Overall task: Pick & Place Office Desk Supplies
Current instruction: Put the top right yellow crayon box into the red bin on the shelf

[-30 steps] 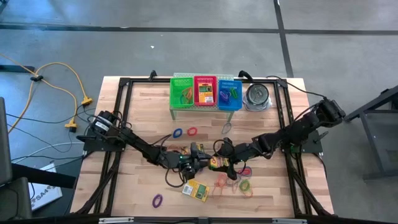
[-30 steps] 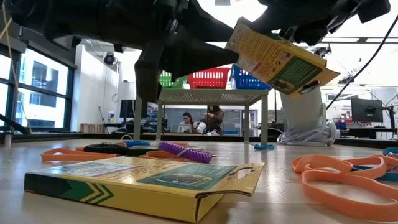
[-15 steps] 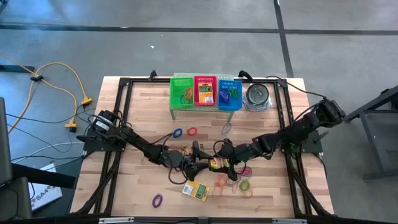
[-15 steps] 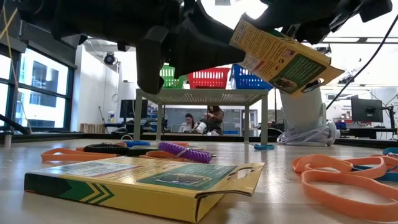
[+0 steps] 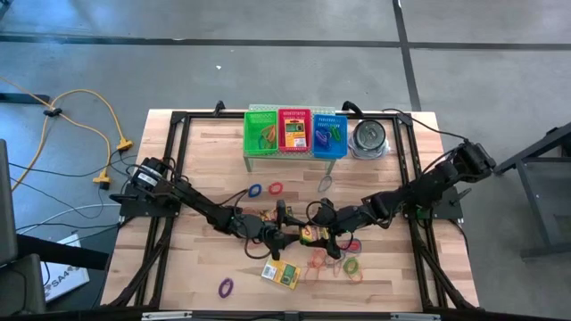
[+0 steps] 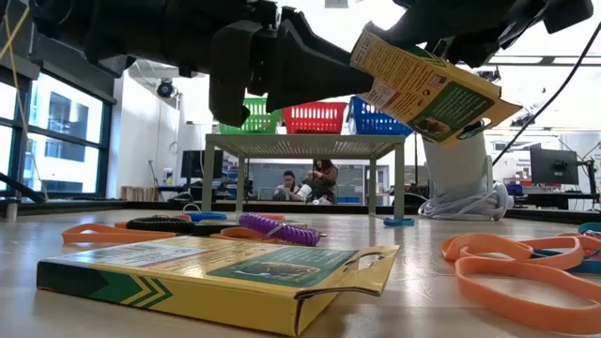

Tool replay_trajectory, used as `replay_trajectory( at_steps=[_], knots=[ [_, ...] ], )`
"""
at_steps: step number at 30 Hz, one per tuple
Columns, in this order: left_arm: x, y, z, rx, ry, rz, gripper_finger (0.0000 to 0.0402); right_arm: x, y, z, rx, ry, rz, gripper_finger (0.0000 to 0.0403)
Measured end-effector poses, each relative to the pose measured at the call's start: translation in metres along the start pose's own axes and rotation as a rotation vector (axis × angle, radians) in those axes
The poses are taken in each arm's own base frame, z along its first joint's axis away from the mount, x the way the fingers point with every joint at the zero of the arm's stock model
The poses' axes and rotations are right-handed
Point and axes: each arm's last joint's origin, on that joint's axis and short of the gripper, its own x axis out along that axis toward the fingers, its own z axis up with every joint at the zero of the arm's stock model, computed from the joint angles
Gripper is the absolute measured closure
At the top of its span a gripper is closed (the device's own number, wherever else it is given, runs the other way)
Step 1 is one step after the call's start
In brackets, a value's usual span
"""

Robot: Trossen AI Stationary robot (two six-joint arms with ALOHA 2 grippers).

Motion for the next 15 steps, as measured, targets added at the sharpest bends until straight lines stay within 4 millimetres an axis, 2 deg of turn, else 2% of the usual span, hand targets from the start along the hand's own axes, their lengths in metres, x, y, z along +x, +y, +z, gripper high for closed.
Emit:
replay_trajectory(
  at_steps=[10,15],
  knots=[
    [0.0014,0.0029,-0.0023,0.269,0.012,0.003,0.0212,0.0001,-0.0006,0.0005,-0.002,-0.006,-0.009,0.0108],
    [0.0013,0.003,-0.0022,0.32,0.013,0.004,0.0212,0.0001,-0.0006,0.0004,-0.002,-0.006,-0.008,0.0108]
  ],
)
